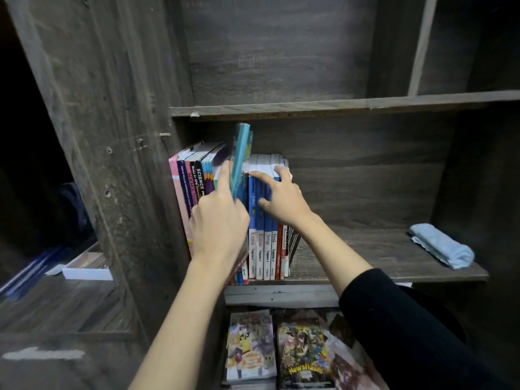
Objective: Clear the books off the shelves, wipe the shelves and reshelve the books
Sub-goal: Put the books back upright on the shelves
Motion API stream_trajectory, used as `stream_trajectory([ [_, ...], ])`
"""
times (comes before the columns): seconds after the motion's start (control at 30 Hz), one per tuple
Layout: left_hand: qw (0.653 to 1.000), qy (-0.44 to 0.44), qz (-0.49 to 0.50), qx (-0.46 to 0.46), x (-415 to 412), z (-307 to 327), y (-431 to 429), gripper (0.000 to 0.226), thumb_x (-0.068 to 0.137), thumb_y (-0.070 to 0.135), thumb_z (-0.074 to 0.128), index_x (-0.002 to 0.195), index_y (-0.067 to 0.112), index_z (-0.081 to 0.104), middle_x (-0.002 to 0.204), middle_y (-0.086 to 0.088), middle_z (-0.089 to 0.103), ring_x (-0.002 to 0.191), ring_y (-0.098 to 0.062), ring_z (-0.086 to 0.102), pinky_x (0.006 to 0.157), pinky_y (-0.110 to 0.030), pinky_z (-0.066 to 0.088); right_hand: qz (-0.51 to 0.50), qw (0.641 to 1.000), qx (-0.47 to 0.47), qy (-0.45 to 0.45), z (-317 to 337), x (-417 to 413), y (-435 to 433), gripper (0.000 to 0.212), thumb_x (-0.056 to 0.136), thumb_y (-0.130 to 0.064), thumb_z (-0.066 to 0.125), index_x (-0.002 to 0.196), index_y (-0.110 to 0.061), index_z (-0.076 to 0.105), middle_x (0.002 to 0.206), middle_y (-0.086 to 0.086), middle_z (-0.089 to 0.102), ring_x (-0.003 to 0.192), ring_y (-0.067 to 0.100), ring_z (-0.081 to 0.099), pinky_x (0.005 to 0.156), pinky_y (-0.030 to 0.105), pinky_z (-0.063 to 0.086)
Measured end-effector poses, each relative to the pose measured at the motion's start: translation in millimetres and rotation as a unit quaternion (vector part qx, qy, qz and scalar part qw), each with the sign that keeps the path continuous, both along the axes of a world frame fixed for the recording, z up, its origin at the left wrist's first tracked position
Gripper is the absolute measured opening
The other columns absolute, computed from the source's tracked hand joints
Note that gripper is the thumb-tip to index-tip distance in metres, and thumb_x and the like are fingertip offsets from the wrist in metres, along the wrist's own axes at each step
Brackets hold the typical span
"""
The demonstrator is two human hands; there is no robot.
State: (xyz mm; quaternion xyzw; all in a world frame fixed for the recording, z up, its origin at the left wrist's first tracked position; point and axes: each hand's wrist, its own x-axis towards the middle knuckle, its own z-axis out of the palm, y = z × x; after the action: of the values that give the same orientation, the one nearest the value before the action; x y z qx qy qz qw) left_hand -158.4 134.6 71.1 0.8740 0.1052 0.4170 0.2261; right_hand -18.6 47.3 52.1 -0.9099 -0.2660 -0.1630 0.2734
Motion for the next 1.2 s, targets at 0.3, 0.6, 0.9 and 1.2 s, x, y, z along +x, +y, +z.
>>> stream_trajectory([
  [0.3, 0.995, -0.061, -0.073, -0.035, 21, -48, 5, 0.043, 0.095, 0.019, 0.045, 0.137, 0.007, 0.048, 0.071, -0.011, 0.063, 0.054, -0.023, 0.055, 0.055, -0.033, 0.048, -0.001, 1.0, -0.004, -0.005, -1, 1, 2, 0.062, 0.09, -0.022, 0.055, 0.144, -0.041, 0.031, 0.154, 0.013, 0.013, 0.125, 0.05, 0.034, 0.104, 0.046, 0.034],
  [0.6, 0.993, -0.052, -0.036, -0.101, 49, -88, 16, 0.031, 0.094, 0.012, 0.053, 0.118, -0.006, 0.058, 0.083, -0.018, 0.067, 0.071, -0.031, 0.062, 0.061, -0.021, 0.033, 0.006, 1.0, -0.006, -0.017, 0, -2, 6, 0.061, 0.092, -0.024, 0.054, 0.144, -0.04, 0.03, 0.152, 0.012, 0.015, 0.123, 0.049, 0.036, 0.1, 0.046, 0.038],
  [0.9, 0.987, -0.125, -0.058, -0.08, 63, -101, 21, 0.029, 0.09, 0.007, 0.054, 0.113, -0.009, 0.06, 0.087, -0.02, 0.069, 0.073, -0.031, 0.065, 0.063, -0.011, 0.034, -0.003, 0.999, -0.009, -0.041, -4, -1, 8, 0.06, 0.091, -0.025, 0.054, 0.145, -0.039, 0.03, 0.152, 0.011, 0.017, 0.122, 0.047, 0.036, 0.095, 0.046, 0.041],
  [1.2, 0.979, -0.166, -0.088, -0.074, 81, -124, 30, 0.038, 0.091, 0.022, 0.044, 0.101, -0.011, 0.062, 0.084, -0.022, 0.065, 0.071, -0.027, 0.063, 0.067, -0.014, 0.036, -0.017, 0.998, -0.025, -0.055, -7, -2, 10, 0.061, 0.092, -0.026, 0.053, 0.146, -0.041, 0.028, 0.152, 0.01, 0.016, 0.12, 0.046, 0.038, 0.092, 0.045, 0.043],
])
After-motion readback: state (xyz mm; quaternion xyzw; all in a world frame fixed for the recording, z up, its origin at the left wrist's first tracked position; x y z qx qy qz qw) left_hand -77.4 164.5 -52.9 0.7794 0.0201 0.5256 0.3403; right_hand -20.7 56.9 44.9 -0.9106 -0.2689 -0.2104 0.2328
